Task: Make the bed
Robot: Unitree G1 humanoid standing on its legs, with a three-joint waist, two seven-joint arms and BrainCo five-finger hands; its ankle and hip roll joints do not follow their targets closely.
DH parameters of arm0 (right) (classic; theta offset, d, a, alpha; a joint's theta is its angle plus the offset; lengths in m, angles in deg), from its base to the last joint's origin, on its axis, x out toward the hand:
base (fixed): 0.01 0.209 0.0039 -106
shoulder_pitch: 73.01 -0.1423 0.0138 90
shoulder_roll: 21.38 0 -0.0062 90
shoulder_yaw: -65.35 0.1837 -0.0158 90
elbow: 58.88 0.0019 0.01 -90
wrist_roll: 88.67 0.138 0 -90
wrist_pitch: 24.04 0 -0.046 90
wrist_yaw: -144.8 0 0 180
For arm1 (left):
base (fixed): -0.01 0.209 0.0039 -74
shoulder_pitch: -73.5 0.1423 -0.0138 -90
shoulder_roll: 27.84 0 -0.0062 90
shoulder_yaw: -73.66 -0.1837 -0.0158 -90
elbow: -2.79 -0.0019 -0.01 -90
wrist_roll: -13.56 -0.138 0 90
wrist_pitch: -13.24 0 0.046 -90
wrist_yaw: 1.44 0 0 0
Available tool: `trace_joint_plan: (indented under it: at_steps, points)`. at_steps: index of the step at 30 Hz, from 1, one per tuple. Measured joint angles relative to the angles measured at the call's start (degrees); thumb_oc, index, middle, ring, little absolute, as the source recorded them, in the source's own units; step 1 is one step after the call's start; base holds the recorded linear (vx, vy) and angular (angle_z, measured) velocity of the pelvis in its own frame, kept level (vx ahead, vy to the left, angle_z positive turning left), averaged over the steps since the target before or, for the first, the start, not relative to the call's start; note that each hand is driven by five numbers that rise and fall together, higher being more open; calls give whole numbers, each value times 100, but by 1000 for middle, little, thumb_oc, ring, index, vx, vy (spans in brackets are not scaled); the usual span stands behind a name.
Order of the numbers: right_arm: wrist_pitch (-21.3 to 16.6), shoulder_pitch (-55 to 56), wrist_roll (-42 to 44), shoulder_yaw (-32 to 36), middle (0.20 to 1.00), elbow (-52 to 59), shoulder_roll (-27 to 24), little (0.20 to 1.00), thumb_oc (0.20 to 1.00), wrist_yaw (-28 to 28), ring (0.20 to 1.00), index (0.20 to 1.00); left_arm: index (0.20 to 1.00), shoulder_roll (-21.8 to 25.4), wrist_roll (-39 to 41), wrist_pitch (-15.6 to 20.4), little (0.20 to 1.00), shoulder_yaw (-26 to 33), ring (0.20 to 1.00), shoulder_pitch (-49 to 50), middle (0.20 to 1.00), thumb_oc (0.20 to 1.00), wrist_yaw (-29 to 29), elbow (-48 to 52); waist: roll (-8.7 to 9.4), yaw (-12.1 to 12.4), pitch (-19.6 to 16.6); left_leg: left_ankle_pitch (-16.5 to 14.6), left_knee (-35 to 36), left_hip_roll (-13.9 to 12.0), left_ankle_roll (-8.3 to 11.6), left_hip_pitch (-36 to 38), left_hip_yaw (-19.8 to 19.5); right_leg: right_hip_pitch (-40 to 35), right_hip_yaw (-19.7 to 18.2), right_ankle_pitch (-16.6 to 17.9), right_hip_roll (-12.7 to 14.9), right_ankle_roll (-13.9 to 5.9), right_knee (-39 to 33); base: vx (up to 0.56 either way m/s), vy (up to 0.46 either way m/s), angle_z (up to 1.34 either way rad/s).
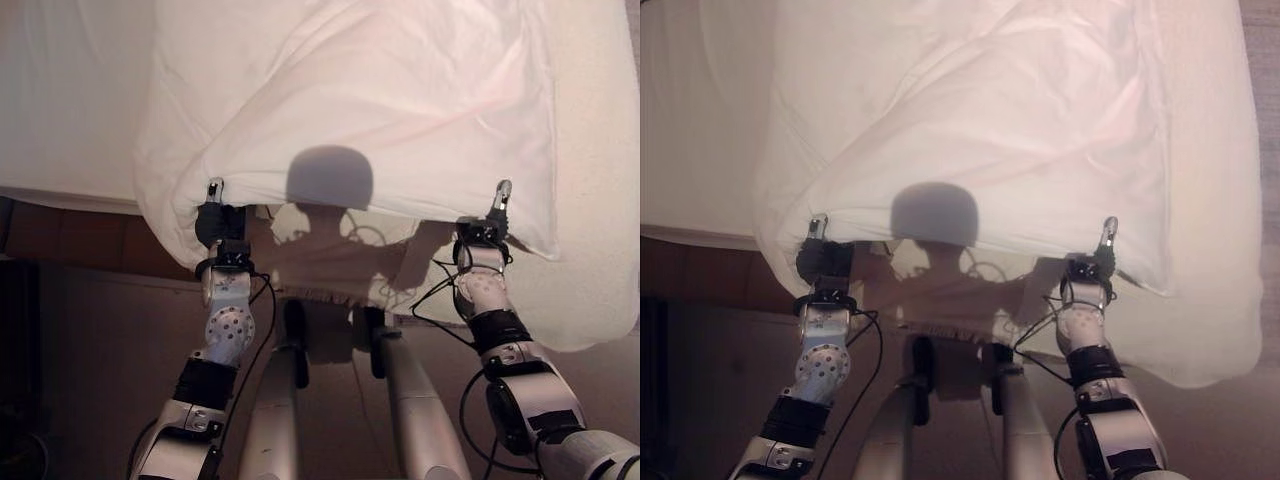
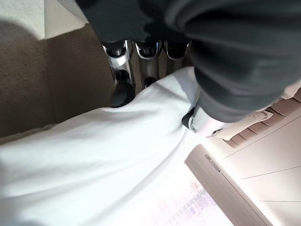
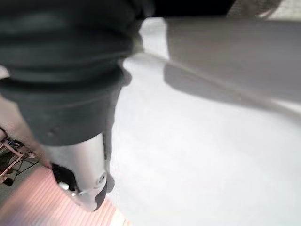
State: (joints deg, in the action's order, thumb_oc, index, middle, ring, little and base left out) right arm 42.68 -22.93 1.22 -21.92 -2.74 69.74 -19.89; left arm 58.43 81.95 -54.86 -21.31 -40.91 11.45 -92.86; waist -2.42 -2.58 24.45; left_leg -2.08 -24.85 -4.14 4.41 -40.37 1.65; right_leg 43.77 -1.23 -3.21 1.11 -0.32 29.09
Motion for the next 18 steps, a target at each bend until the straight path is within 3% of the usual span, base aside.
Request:
trace_joint_plan:
  at_steps: [6, 7, 8, 10, 11, 18]
  points:
    - [1, 38, -3, 113, 1000, 4, -112, 1000, 1000, -53, 1000, 1000, 200, 0, 0, 0, 200, 1, 200, 1, 200, 200, -2, 1, 1, -8, 0, 0, 1, 2, 1, -4, 0, 4, 1, -13, -1, -20, 0, 0, 0, 0]
    - [1, 44, -3, 114, 758, 4, -133, 758, 758, -54, 758, 758, 200, 0, 0, 0, 200, 3, 200, 1, 200, 200, -2, 2, 1, -13, -1, 0, 2, -10, 1, -4, -3, 5, 1, -10, -1, -16, 0, 0, 0, 0]
    - [1, 58, -33, 114, 445, 7, -170, 445, 445, -57, 445, 445, 200, 0, 0, 0, 200, 3, 200, 4, 200, 200, -2, 2, 1, -15, -1, 0, 1, -2, 1, -8, 0, 5, 3, -10, 0, -16, -2, 0, 0, 0]
    - [1, 73, -49, 114, 445, 29, -176, 445, 445, -56, 445, 445, 200, 0, 0, 0, 200, 27, 200, 5, 200, 200, -2, 2, 1, -30, -1, 0, 2, 6, 1, -11, -1, 7, 5, -10, 2, -16, -3, 0, 0, 0]
    - [1, 72, -50, 113, 200, 32, -176, 200, 200, -58, 200, 200, 200, 0, 0, 0, 200, 44, 200, 2, 200, 200, -3, 3, 1, -36, -1, 0, 2, 5, 1, -13, -1, 9, 4, -11, 2, -17, -3, 0, 0, 0]
    - [1, 101, -261, 114, 200, 237, -178, 200, 200, -53, 200, 200, 200, -3, -1, 0, 200, 83, 200, 8, 200, 200, -2, 4, 3, -87, -2, 0, -2, -14, 2, -18, -7, 10, 20, -9, 7, -15, 7, 0, -10, 0]
